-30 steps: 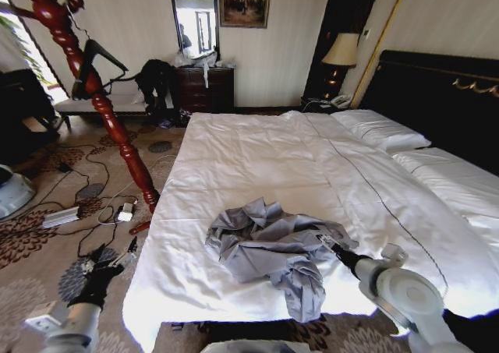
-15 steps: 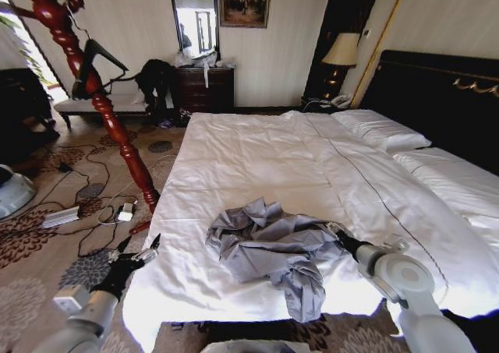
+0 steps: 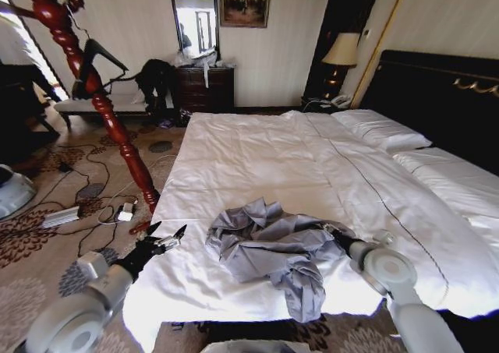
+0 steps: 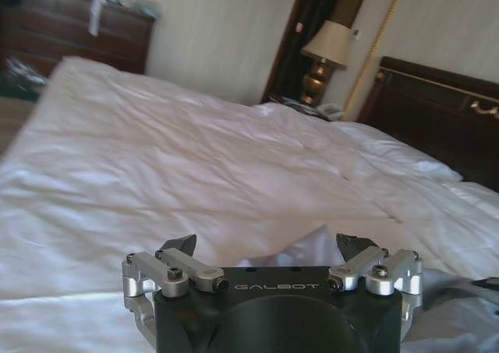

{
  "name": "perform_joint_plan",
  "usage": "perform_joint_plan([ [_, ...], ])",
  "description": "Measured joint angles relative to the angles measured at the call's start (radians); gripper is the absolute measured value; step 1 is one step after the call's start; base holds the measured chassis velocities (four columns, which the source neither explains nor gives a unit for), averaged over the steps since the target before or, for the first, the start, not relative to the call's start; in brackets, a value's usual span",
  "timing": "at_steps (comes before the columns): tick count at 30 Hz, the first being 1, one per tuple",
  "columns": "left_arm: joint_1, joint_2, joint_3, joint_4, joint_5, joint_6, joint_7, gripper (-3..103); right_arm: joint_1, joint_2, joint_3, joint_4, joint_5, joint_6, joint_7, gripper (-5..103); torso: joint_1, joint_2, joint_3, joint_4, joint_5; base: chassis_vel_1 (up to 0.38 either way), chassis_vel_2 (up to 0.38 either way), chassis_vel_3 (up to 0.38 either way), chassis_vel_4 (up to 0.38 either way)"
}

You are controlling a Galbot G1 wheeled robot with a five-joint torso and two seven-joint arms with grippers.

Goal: Pick up the clothes from the bed and hang them on the clothes hanger.

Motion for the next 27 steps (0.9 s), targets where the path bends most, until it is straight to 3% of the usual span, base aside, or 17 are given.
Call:
perform_joint_plan([
  [3,-0.296,0.046,0.217,0.045,-0.109,0.016,-0.017,100,-0.003,0.004,0.004,-0.003,-0.004,0.004,0.000,71,0.000,0.000,0.000,0.0007,0.0001,0.000,0.000,0.000,0.000],
  [4,-0.296,0.046,0.217,0.045,-0.109,0.016,-0.017,100,-0.003,0.004,0.004,-0.003,-0.004,0.004,0.000,71,0.000,0.000,0.000,0.0007,0.0001,0.000,0.000,0.000,0.000],
  [6,-0.521,0.055,0.389,0.099,-0.142,0.026,-0.006,100,-0.001,0.004,0.011,-0.008,-0.004,0.005,-0.001,60,0.000,0.000,0.000,0.0004,0.0003,0.000,0.000,0.000,0.000],
  [7,-0.628,0.049,0.487,0.134,-0.150,0.031,0.002,100,0.002,0.002,0.013,-0.012,-0.003,0.006,-0.001,54,0.000,0.000,0.000,0.0009,0.0001,0.000,0.000,0.000,0.000],
  [8,-0.628,0.049,0.487,0.134,-0.150,0.031,0.002,100,0.002,0.002,0.013,-0.012,-0.003,0.006,-0.001,54,0.000,0.000,0.000,0.0009,0.0001,0.000,0.000,0.000,0.000],
  [11,-0.919,-0.023,0.753,0.243,-0.177,0.043,0.009,100,0.017,-0.007,0.017,-0.022,0.009,0.008,-0.001,42,0.000,0.000,0.000,0.0007,0.0000,0.000,0.000,0.000,0.000],
  [12,-0.919,-0.023,0.753,0.243,-0.177,0.043,0.009,100,0.017,-0.007,0.017,-0.022,0.009,0.008,-0.001,42,0.000,0.000,0.000,0.0007,0.0000,0.000,0.000,0.000,0.000],
  [13,-0.972,-0.044,0.813,0.266,-0.178,0.045,0.009,100,0.020,-0.009,0.019,-0.023,0.012,0.008,-0.001,42,0.000,0.000,0.000,0.0008,0.0001,0.000,0.000,0.000,0.000],
  [14,-1.053,-0.084,0.911,0.304,-0.171,0.049,0.009,100,0.023,-0.013,0.021,-0.026,0.018,0.008,0.000,37,0.000,0.000,0.000,0.0007,0.0002,0.000,0.000,0.000,0.000],
  [16,-1.152,-0.145,1.018,0.347,-0.164,0.055,-0.012,100,0.023,-0.018,0.027,-0.029,0.024,0.008,0.000,27,0.000,0.000,0.000,0.0009,0.0001,0.000,0.000,0.000,0.000],
  [17,-1.152,-0.145,1.018,0.347,-0.164,0.055,-0.012,100,0.023,-0.018,0.027,-0.029,0.024,0.008,0.000,27,0.000,0.000,0.000,0.0009,0.0001,0.000,0.000,0.000,0.000],
  [19,-1.242,-0.225,1.107,0.393,-0.170,0.071,-0.063,100,0.020,-0.021,0.033,-0.034,0.025,0.008,0.000,15,0.000,0.000,0.000,0.0008,0.0005,0.000,0.000,0.000,0.000],
  [20,-1.278,-0.278,1.145,0.420,-0.173,0.079,-0.083,100,0.017,-0.022,0.037,-0.036,0.025,0.008,0.000,15,0.000,0.000,0.000,0.0008,0.0006,0.000,0.000,0.000,0.000],
  [22,-1.321,-0.372,1.197,0.480,-0.174,0.085,-0.105,100,0.010,-0.026,0.045,-0.037,0.026,0.007,0.000,4,0.000,0.000,0.000,0.0002,0.0007,0.000,0.000,0.000,0.000],
  [23,-1.321,-0.372,1.197,0.480,-0.174,0.085,-0.105,100,0.010,-0.026,0.045,-0.037,0.026,0.007,0.000,4,0.000,0.000,0.000,0.0002,0.0007,0.000,0.000,0.000,0.000],
  [25,-1.343,-0.462,1.228,0.559,-0.185,0.086,-0.123,99,0.000,-0.036,0.057,-0.037,0.032,0.005,0.001,1,0.000,0.000,0.000,0.0003,0.0006,0.000,0.000,0.000,0.000],
  [27,-1.346,-0.499,1.237,0.602,-0.203,0.086,-0.129,97,-0.006,-0.044,0.065,-0.036,0.038,0.004,0.001,1,0.000,0.000,0.000,0.0005,0.0005,0.000,0.000,0.000,0.000],
])
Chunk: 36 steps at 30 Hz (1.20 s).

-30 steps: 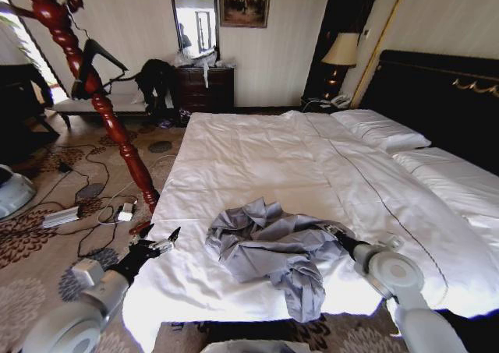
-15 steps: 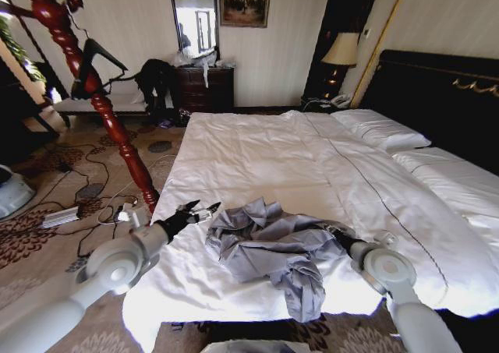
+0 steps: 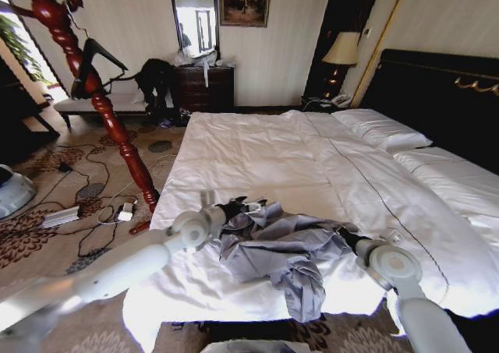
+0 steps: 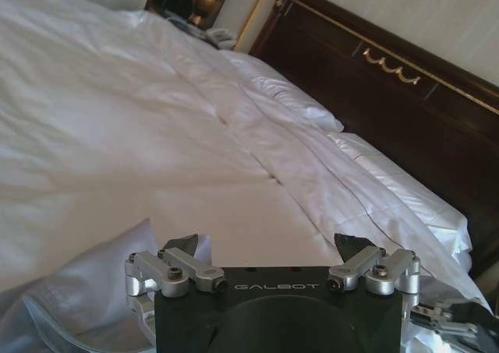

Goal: Pick up the clothes from the bed and hang them on the clothes hanger.

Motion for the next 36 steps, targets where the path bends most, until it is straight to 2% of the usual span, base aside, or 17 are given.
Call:
perform_joint_plan([
  [2,0.003,-0.053,0.005,0.069,-0.022,0.000,-0.006,99,-0.009,-0.016,0.014,0.000,0.007,-0.002,0.000,1,0.000,0.000,0.000,0.0003,-0.0001,0.000,0.000,0.000,0.000],
  [9,0.046,-0.129,-0.010,0.210,0.000,0.011,-0.002,99,-0.026,-0.035,0.037,-0.002,0.024,-0.006,0.000,1,0.000,0.000,0.000,0.0006,-0.0002,0.000,0.000,0.000,0.000],
  [10,0.048,-0.142,-0.009,0.231,0.011,0.013,0.007,102,-0.026,-0.036,0.037,-0.004,0.024,-0.007,-0.001,1,0.000,0.000,0.000,0.0007,-0.0002,0.000,0.000,0.000,0.000],
  [13,0.043,-0.198,-0.005,0.296,0.035,0.015,0.027,98,-0.019,-0.036,0.031,-0.006,0.026,-0.007,0.000,1,0.000,0.000,0.000,0.0002,-0.0002,0.000,0.000,0.000,0.000],
  [14,0.043,-0.198,-0.005,0.296,0.035,0.015,0.027,98,-0.019,-0.036,0.031,-0.006,0.026,-0.007,0.000,1,0.000,0.000,0.000,0.0002,-0.0002,0.000,0.000,0.000,0.000],
  [18,0.011,-0.290,-0.015,0.365,0.026,0.013,0.027,97,-0.009,-0.032,0.024,-0.012,0.026,-0.007,0.000,1,0.000,0.000,0.000,-0.0001,-0.0003,0.000,0.000,0.000,0.000],
  [25,-0.008,-0.315,0.040,0.410,0.021,0.020,0.033,96,-0.009,-0.024,0.029,-0.019,0.025,-0.007,0.000,1,0.000,0.000,0.000,0.0007,-0.0003,0.000,0.000,0.000,0.000],
  [29,-0.003,-0.329,0.058,0.444,0.026,0.020,0.041,95,-0.010,-0.024,0.039,-0.023,0.028,-0.007,-0.001,1,0.000,0.000,0.000,0.0003,-0.0002,0.000,0.000,0.000,0.000],
  [36,-0.009,-0.399,0.063,0.544,0.027,0.020,0.047,94,-0.002,-0.034,0.043,-0.023,0.036,-0.007,-0.001,1,0.000,0.000,0.000,0.0001,-0.0003,0.000,0.000,0.000,0.000],
])
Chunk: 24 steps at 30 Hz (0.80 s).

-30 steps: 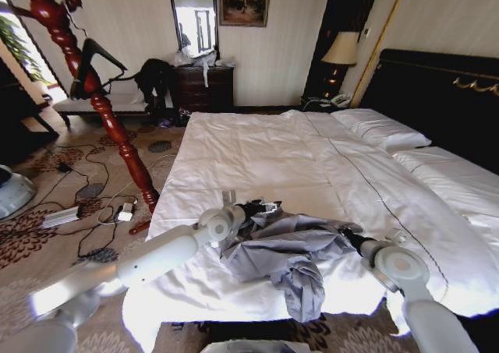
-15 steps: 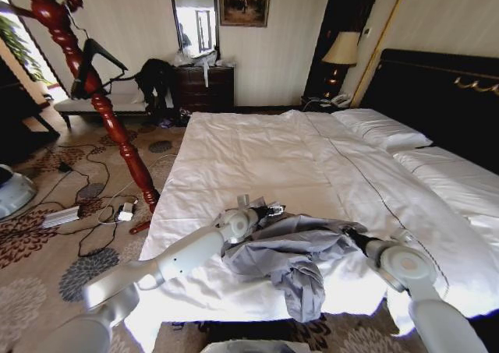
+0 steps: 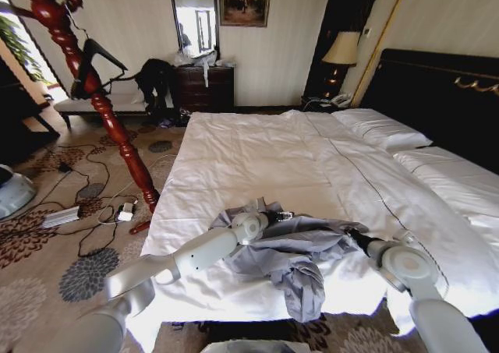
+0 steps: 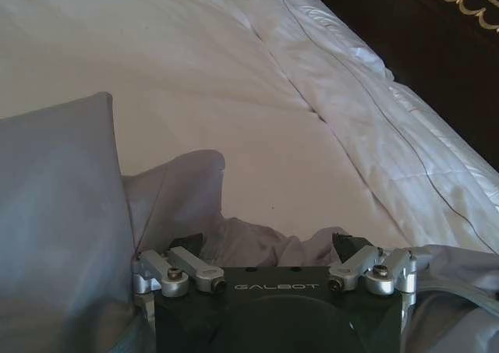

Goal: Pick up the clothes from the bed and hang them on the clothes hanger.

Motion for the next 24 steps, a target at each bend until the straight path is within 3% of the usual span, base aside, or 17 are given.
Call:
perform_joint_plan([
  [8,-0.003,0.002,0.005,0.037,0.048,-0.007,0.000,90,0.002,-0.004,0.003,0.000,0.004,0.000,0.000,1,0.000,0.000,0.000,0.0004,-0.0001,0.000,0.000,0.000,0.000],
  [11,0.001,-0.001,0.005,0.048,0.056,-0.008,0.002,82,0.004,-0.002,-0.001,0.000,0.004,0.000,0.000,1,0.000,0.000,0.000,0.0002,0.0000,0.000,0.000,0.000,0.000],
  [14,0.004,-0.005,0.006,0.063,0.058,-0.009,0.010,65,0.006,-0.002,-0.002,0.000,0.005,0.000,0.001,1,0.000,0.000,0.000,0.0001,-0.0001,0.000,0.000,0.000,0.000],
  [16,0.005,-0.006,0.008,0.066,0.058,-0.009,0.014,65,0.006,-0.002,-0.002,0.000,0.006,0.000,0.001,1,0.000,0.000,0.000,0.0001,-0.0001,0.000,0.000,0.000,0.000],
  [19,0.009,-0.007,0.013,0.067,0.063,-0.013,0.020,48,0.006,-0.002,-0.001,0.000,0.007,0.000,0.002,1,0.000,0.000,0.000,0.0001,-0.0001,0.000,0.000,0.000,0.000],
  [22,0.013,-0.013,0.013,0.067,0.077,-0.023,0.019,43,0.006,-0.002,-0.001,0.001,0.007,0.000,0.002,1,0.000,0.000,0.000,0.0002,-0.0001,0.000,0.000,0.000,0.000],
  [24,0.015,-0.018,0.013,0.068,0.093,-0.030,0.019,31,0.006,-0.002,-0.001,0.001,0.007,0.000,0.002,1,0.000,0.000,0.000,0.0001,-0.0001,0.000,0.000,0.000,0.000],
])
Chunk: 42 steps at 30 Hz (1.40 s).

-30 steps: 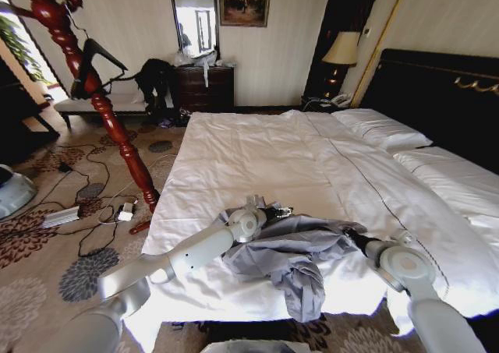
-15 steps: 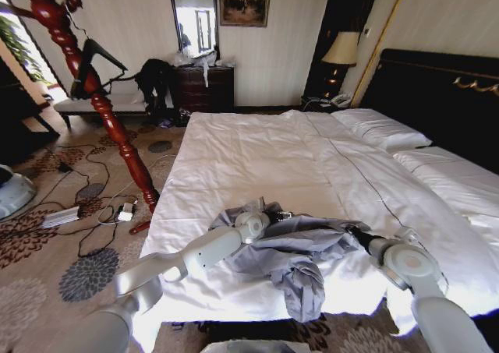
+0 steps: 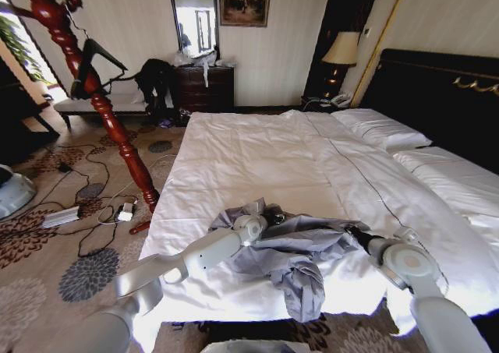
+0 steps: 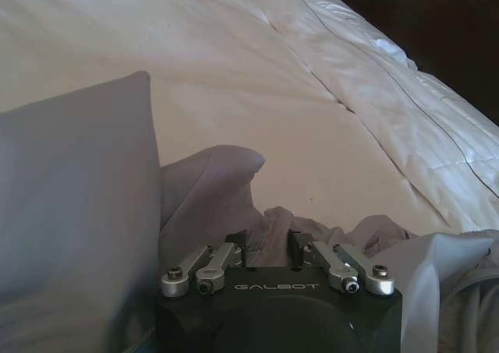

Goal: Pick up the clothes from the bed and hang them on the clothes hanger.

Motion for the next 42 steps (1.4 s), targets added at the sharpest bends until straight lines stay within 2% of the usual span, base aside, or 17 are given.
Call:
perform_joint_plan([
  [2,0.001,-0.005,0.001,0.002,0.012,-0.006,0.000,20,0.000,0.000,-0.002,0.001,0.000,0.000,0.000,1,0.000,0.000,0.000,0.0000,0.0000,0.000,0.000,0.000,0.000],
  [3,0.001,-0.005,0.001,0.002,0.012,-0.006,0.000,20,0.000,0.000,-0.002,0.001,0.000,0.000,0.000,1,0.000,0.000,0.000,0.0000,0.0000,0.000,0.000,0.000,0.000],
  [4,0.001,-0.006,0.001,0.002,0.015,-0.006,0.000,15,0.000,0.000,-0.003,0.004,0.000,0.000,0.000,1,0.000,0.000,0.000,0.0000,0.0000,0.000,0.000,0.000,0.000],
  [6,0.001,-0.007,0.001,0.002,0.015,-0.006,0.000,15,-0.001,-0.001,-0.003,0.006,0.000,0.000,0.000,1,0.000,0.000,0.000,0.0001,0.0000,0.000,0.000,0.000,0.000],
  [8,0.000,-0.010,0.000,0.004,0.015,-0.006,0.000,4,-0.004,-0.003,-0.004,0.009,-0.001,0.000,0.000,1,0.000,0.000,0.000,0.0000,0.0000,0.000,0.000,0.000,0.000],
  [10,0.000,-0.012,-0.003,0.011,0.018,-0.006,0.001,0,-0.006,-0.004,-0.004,0.010,-0.001,0.000,-0.001,1,0.000,0.000,0.000,0.0000,0.0000,0.000,0.000,0.000,0.000],
  [20,-0.005,0.013,-0.032,-0.021,0.009,-0.006,-0.011,0,-0.009,-0.009,-0.009,0.022,-0.014,-0.003,-0.016,1,0.000,0.000,0.000,0.0001,0.0000,0.000,0.000,0.000,0.000],
  [28,0.000,0.047,-0.150,-0.108,0.007,-0.010,-0.063,0,-0.015,-0.059,-0.019,0.073,-0.071,-0.007,-0.071,1,0.000,0.000,0.000,0.0000,-0.0002,0.000,0.000,0.000,0.000],
  [35,-0.032,0.135,-0.235,-0.247,-0.029,-0.015,-0.103,0,-0.035,-0.128,-0.003,0.130,-0.105,-0.025,-0.123,1,0.000,0.000,0.000,0.0000,-0.0001,0.000,0.000,0.000,0.000],
  [38,-0.069,0.209,-0.296,-0.323,-0.070,-0.016,-0.125,0,-0.035,-0.193,0.017,0.153,-0.119,-0.035,-0.156,1,0.000,0.000,0.000,0.0000,-0.0002,0.000,0.000,0.000,0.000],
  [40,-0.078,0.224,-0.308,-0.333,-0.079,-0.016,-0.129,0,-0.031,-0.211,0.019,0.155,-0.119,-0.036,-0.164,1,0.000,0.000,0.000,-0.0001,-0.0001,0.000,0.000,0.000,0.000],
  [42,-0.111,0.269,-0.347,-0.368,-0.105,-0.016,-0.143,0,-0.010,-0.268,0.022,0.159,-0.119,-0.039,-0.189,1,0.000,0.000,0.000,-0.0001,-0.0001,0.000,0.000,0.000,0.000],
])
